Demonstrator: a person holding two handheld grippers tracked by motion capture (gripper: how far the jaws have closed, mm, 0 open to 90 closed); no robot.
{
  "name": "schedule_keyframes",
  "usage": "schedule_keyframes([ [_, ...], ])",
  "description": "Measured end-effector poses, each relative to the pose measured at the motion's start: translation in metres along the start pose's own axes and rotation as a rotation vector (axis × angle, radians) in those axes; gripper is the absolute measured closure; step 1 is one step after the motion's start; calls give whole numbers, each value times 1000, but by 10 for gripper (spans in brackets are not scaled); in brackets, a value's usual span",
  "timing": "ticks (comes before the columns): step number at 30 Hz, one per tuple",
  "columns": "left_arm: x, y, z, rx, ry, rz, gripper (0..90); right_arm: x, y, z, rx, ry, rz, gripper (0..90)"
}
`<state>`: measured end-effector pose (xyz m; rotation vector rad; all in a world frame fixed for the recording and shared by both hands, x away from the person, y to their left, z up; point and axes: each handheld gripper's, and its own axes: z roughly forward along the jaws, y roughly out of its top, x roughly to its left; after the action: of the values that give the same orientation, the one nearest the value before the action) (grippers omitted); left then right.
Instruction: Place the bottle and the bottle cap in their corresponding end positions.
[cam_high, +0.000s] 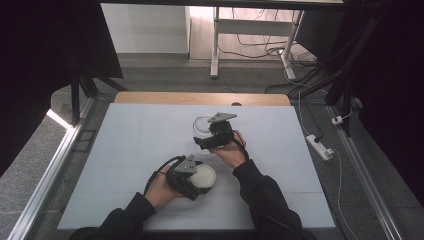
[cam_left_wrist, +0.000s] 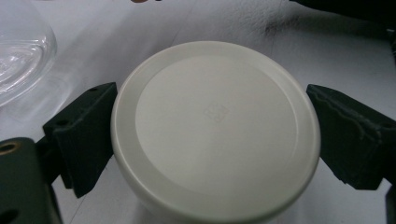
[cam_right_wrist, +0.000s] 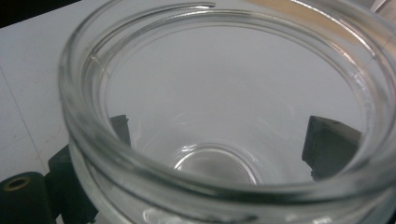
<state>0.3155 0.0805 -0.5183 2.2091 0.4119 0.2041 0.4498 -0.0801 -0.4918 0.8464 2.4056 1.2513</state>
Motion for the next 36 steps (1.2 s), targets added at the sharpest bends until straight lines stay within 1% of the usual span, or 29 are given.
schedule_keyframes([
  [5,1,-4,7,18,11,11,81,-1,-2,5,7,-5,-3,66],
  [6,1,-5,10,30,11,12,82,-1,-3,6,7,-5,-3,66],
  [9,2,-6,12,38,16,16,82,0,-4,9,14,-7,-7,66],
  [10,2,-7,15,48,18,13,81,0,-5,10,16,-7,-8,66],
  [17,4,-7,19,73,23,5,81,1,-8,15,21,-5,-15,66],
  [20,4,-7,21,76,27,-1,81,1,-9,17,24,-6,-20,66],
  [23,5,-8,22,93,35,1,81,2,-11,19,31,-4,-23,66],
  [24,6,-9,23,106,38,-4,81,3,-12,19,33,-5,-22,66],
  [27,6,-10,25,118,41,-8,81,3,-13,19,31,-10,-28,65],
  [29,6,-9,26,138,44,-7,81,4,-14,19,32,-9,-32,65],
  [31,6,-9,27,144,42,-9,80,4,-14,18,36,-10,-40,64],
  [32,7,-9,27,158,39,-12,79,4,-15,18,36,-10,-39,64],
  [36,9,-9,29,165,26,-26,78,4,-15,17,38,-13,-43,63],
])
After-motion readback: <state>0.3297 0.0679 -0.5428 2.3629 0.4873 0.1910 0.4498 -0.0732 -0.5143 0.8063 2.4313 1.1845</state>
